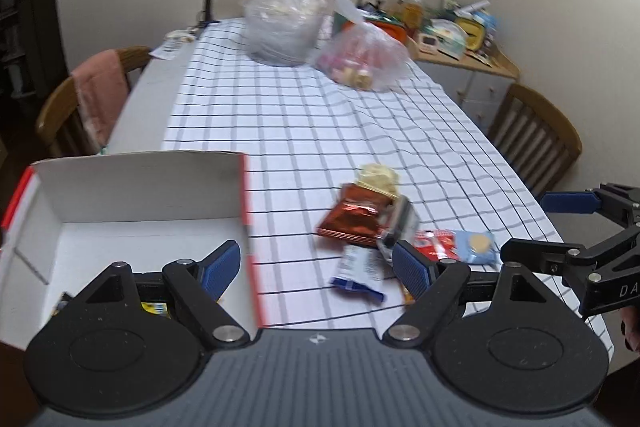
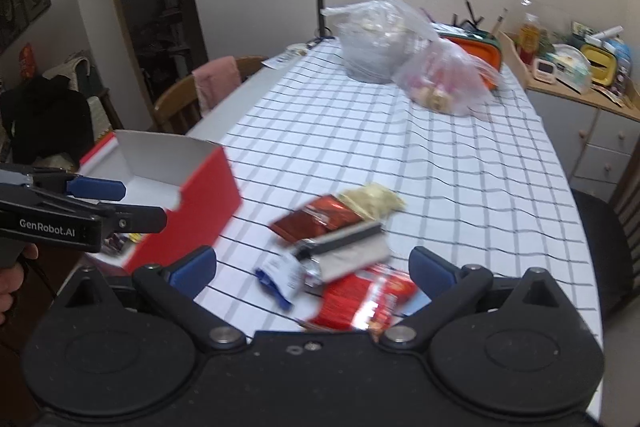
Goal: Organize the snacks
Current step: 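Move both grippers back over the remaining snack pile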
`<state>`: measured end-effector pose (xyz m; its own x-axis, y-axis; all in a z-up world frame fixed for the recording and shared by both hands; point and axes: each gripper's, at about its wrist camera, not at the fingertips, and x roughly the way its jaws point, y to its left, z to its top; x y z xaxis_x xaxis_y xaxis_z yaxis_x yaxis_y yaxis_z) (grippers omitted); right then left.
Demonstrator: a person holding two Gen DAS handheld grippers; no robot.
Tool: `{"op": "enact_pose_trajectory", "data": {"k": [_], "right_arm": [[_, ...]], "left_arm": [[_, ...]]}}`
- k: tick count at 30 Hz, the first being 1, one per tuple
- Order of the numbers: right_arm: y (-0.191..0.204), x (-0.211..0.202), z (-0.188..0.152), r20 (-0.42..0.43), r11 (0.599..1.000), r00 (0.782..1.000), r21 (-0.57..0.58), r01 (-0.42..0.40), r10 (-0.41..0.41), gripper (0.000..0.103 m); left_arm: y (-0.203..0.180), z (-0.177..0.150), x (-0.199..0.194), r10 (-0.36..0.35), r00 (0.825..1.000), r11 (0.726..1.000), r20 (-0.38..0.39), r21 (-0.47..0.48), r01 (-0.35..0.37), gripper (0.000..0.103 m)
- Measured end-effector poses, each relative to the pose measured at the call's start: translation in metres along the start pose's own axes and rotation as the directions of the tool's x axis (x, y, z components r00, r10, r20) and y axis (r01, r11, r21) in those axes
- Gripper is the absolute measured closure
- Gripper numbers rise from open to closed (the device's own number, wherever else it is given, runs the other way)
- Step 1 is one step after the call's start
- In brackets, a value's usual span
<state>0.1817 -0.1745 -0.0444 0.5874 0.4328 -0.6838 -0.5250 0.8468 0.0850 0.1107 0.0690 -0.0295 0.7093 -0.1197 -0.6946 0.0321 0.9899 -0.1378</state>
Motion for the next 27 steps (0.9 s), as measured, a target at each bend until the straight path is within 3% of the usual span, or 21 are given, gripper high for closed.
{"op": "enact_pose_trajectory", "data": {"k": [6, 15, 21, 27], "right_arm": [[-0.034, -0.002, -0.013, -0.038, 0.999, 0.999, -0.036, 0.008, -0.009, 0.0], [-0.08, 0.026, -0.029, -0.146, 0.987, 0.989, -0.16, -0.028, 0.005, 0.001], [-0.103, 0.059, -0.037, -0.205, 0.974, 0.979, -0.22, -0.056, 0.01, 0.005], [-0.12, 0.082, -0.04, -0.237, 0.961, 0.971, -0.265, -0.081, 0.017, 0.012]], "left_arm": [[-0.039, 0.001, 0.026, -0.019, 0.999, 0.999, -0.04, 0.045, 0.02, 0.02], [-0.095, 0.006, 0.069, -0.041, 0.991, 0.973, -0.13, 0.222, 0.069, 0.02], [-0.109, 0.013, 0.107, 0.012, 0.98, 0.968, -0.201, 0.248, 0.039, 0.02], [-0.12, 0.023, 0.14, 0.088, 0.969, 0.945, -0.232, 0.326, -0.007, 0.02]]}}
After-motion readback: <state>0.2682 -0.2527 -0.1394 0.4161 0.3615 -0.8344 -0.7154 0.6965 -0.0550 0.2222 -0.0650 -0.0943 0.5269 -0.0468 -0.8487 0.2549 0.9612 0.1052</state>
